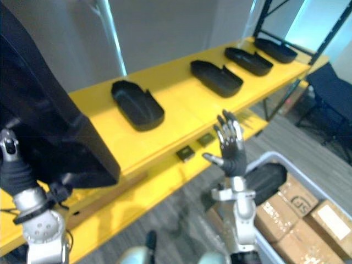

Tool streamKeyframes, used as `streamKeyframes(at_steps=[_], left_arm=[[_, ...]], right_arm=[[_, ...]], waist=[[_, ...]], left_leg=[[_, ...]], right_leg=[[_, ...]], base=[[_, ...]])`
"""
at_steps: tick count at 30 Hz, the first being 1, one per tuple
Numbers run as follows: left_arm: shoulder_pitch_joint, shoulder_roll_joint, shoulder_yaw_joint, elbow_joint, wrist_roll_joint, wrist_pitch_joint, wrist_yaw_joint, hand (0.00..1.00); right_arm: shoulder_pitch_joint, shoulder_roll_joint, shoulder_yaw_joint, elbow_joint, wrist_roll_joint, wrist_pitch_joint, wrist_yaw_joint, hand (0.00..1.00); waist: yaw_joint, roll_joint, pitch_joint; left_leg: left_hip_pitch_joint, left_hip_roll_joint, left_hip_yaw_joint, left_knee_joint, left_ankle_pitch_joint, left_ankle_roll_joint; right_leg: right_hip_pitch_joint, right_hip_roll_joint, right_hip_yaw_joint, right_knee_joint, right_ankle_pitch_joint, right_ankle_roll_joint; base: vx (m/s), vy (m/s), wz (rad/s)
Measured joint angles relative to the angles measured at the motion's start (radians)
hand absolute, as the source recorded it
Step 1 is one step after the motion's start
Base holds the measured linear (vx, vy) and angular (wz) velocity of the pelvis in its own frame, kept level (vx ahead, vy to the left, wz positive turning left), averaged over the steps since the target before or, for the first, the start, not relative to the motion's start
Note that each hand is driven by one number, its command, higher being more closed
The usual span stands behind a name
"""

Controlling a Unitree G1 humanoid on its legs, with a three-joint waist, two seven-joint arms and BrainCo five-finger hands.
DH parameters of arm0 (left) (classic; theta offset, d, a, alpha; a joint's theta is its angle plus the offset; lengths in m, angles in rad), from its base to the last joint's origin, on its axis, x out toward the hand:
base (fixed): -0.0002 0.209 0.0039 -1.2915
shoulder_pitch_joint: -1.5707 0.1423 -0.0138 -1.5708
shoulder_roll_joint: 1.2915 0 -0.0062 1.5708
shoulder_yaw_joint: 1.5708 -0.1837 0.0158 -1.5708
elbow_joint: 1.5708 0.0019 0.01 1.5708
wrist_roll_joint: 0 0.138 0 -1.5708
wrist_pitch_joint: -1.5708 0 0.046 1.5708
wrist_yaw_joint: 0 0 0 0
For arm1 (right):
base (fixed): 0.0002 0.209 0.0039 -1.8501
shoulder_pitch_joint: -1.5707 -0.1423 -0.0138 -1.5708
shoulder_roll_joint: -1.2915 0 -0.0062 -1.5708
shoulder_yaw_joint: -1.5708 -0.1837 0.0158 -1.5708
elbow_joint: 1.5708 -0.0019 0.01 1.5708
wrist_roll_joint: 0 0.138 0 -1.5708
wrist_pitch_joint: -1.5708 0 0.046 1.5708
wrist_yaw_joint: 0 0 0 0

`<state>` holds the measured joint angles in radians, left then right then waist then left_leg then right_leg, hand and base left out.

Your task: Walk over and take plastic housings, then place them on the shelf

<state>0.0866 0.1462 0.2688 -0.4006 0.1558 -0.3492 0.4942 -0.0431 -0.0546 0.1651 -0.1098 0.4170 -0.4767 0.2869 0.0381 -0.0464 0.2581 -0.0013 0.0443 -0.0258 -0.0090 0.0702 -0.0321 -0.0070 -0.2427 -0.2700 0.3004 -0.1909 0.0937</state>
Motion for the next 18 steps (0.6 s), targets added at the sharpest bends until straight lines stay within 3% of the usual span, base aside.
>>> streamKeyframes(at_steps=[1, 2, 4, 8, 10, 13, 14, 18], left_arm=[[0.003, -0.001, -0.001, 0.002, 0.0, 0.012, 0.002, 1.0], [0.008, -0.007, -0.002, 0.002, 0.001, 0.028, 0.003, 1.0], [0.075, -0.063, -0.005, -0.004, 0.002, 0.045, 0.005, 1.0], [0.128, -0.133, -0.006, -0.018, 0.022, 0.061, 0.004, 1.0], [0.128, -0.133, -0.006, -0.048, 0.023, 0.06, 0.003, 1.0], [0.12, -0.132, -0.006, -0.084, 0.052, 0.06, -0.001, 1.0], [0.117, -0.131, -0.005, -0.086, 0.057, 0.06, -0.005, 1.0], [0.117, -0.116, 0.018, -0.091, 0.059, 0.062, -0.032, 1.0]], right_arm=[[-0.001, -0.003, 0.014, -0.005, -0.001, 0.005, 0.004, 0.0], [-0.008, -0.011, 0.027, -0.008, -0.008, 0.006, 0.009, 0.0], [-0.023, -0.051, 0.054, -0.008, 0.003, 0.017, 0.035, 0.0], [-0.104, -0.079, 0.074, -0.007, 0.057, 0.022, 0.078, 0.0], [-0.143, -0.077, 0.129, -0.007, 0.083, 0.019, 0.094, 0.0], [-0.176, -0.031, 0.244, -0.007, 0.072, 0.019, 0.099, 0.0], [-0.187, -0.005, 0.281, -0.006, 0.046, 0.02, 0.08, 0.0], [-0.214, 0.02, 0.306, -0.002, 0.014, 0.023, 0.008, 0.0]], waist=[[0.001, -0.007, -0.004], [0.0, -0.011, -0.008], [0.01, 0.038, -0.061], [0.036, 0.103, -0.101], [0.044, 0.102, -0.106], [0.084, 0.069, -0.131], [0.094, 0.052, -0.141], [0.11, 0.036, -0.151]], left_leg=[[0.0, -0.004, -0.011, -0.001, -0.004, -0.007], [-0.001, -0.005, -0.026, -0.005, -0.004, -0.02], [-0.002, 0.049, -0.033, -0.057, 0.028, -0.062], [-0.034, 0.084, -0.023, -0.067, 0.06, -0.102], [-0.032, 0.083, -0.016, -0.067, 0.065, -0.097], [-0.034, 0.058, -0.025, -0.069, 0.065, -0.096], [-0.035, 0.041, -0.038, -0.069, 0.065, -0.096], [-0.036, 0.02, -0.04, -0.071, 0.063, -0.089]], right_leg=[[0.016, 0.008, -0.004, -0.032, 0.001, -0.002], [0.042, 0.023, -0.006, -0.077, 0.031, 0.026], [0.073, 0.076, -0.067, -0.153, 0.103, 0.024], [0.133, 0.133, -0.177, -0.221, 0.126, 0.01], [0.162, 0.139, -0.22, -0.222, 0.126, 0.01], [0.19, 0.124, -0.264, -0.222, 0.105, 0.006], [0.202, 0.114, -0.285, -0.222, 0.095, 0.007], [0.219, 0.093, -0.306, -0.209, 0.085, -0.008]], base=[[0.12, -0.281, 0.61], [0.14, -0.282, 0.78], [0.21, -0.251, 0.76], [0.21, -0.175, 0.62], [0.17, -0.108, 0.7], [0.14, -0.043, 0.54], [0.12, -0.027, 0.58], [0.04, 0.007, 0.4]])
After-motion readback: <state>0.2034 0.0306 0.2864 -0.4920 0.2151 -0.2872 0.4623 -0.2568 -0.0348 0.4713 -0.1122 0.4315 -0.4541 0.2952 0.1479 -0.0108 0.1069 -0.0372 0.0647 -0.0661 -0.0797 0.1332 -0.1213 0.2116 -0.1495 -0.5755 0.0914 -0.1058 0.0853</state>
